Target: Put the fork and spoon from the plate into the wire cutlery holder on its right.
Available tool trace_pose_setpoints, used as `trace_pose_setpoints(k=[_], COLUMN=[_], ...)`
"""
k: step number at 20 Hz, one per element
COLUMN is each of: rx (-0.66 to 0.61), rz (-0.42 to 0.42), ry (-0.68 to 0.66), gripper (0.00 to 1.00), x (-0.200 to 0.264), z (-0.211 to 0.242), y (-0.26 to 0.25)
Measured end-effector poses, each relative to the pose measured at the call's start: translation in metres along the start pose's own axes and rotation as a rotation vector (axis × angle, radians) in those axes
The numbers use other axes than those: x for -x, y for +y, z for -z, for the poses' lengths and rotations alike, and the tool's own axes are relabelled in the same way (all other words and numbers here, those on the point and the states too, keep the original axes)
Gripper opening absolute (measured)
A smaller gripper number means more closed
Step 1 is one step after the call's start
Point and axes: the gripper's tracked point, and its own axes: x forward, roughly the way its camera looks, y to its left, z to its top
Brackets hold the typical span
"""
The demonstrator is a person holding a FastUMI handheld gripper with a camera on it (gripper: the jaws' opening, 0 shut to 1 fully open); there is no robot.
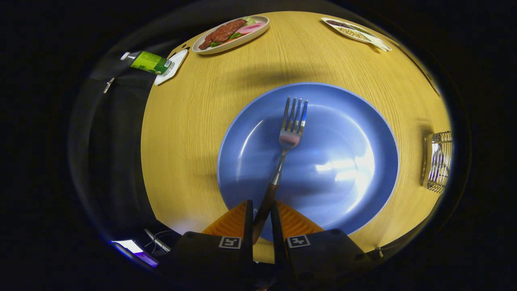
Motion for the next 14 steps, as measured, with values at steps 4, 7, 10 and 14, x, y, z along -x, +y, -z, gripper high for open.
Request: trace_pose_setpoints(k=[4, 7, 10, 14], rx=[0.037, 0.106, 0.131, 0.188], rz=[-0.024, -0.034, -0.05, -0.064], ry=[0.037, 0.038, 0.03, 0.027], gripper=[0.1, 0.1, 0.1, 0.06], x=[0.014, 0.025, 0.043, 0.071], z=[0.006, 0.007, 0.003, 0.004], y=[-0.007, -0.012, -0.019, -0.038])
